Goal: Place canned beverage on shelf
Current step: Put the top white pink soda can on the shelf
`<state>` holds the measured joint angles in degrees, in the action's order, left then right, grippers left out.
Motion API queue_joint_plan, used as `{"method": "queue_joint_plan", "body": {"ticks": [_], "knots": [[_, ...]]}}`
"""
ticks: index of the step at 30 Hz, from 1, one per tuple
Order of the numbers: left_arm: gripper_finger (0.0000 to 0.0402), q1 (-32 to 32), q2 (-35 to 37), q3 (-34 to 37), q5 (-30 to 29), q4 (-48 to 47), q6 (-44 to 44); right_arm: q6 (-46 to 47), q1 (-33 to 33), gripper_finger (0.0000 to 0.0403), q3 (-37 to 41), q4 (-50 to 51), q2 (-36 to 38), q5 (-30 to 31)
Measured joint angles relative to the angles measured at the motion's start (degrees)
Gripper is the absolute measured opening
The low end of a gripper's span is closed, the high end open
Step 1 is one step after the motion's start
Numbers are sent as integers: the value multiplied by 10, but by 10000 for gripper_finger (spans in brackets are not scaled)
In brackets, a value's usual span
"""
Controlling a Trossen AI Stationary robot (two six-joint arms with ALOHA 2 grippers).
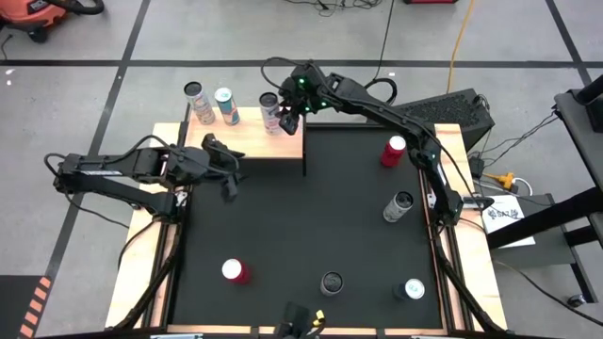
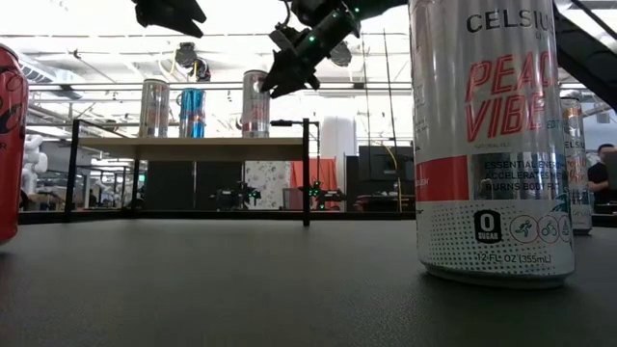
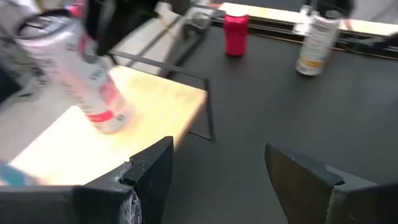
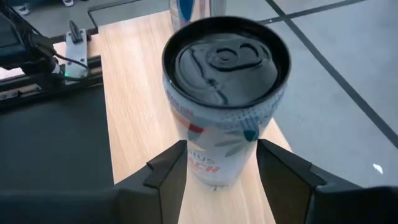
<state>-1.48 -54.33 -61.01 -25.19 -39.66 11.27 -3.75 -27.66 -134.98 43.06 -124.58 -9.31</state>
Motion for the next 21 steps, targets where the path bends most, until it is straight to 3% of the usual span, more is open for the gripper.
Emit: {"method": "queue_joint_plan", "body": {"ticks": [5,13,21], "knots": [[254,0,5,0,-66,0,-2,0,-1,173,0,-4,-3,-14],[254,0,6,0,-68,-9,-12,-4,-3,173,0,42,2,-14],[254,0,6,0,-66,-32,-10,-11,-9,173,0,24,-8,-12]]}}
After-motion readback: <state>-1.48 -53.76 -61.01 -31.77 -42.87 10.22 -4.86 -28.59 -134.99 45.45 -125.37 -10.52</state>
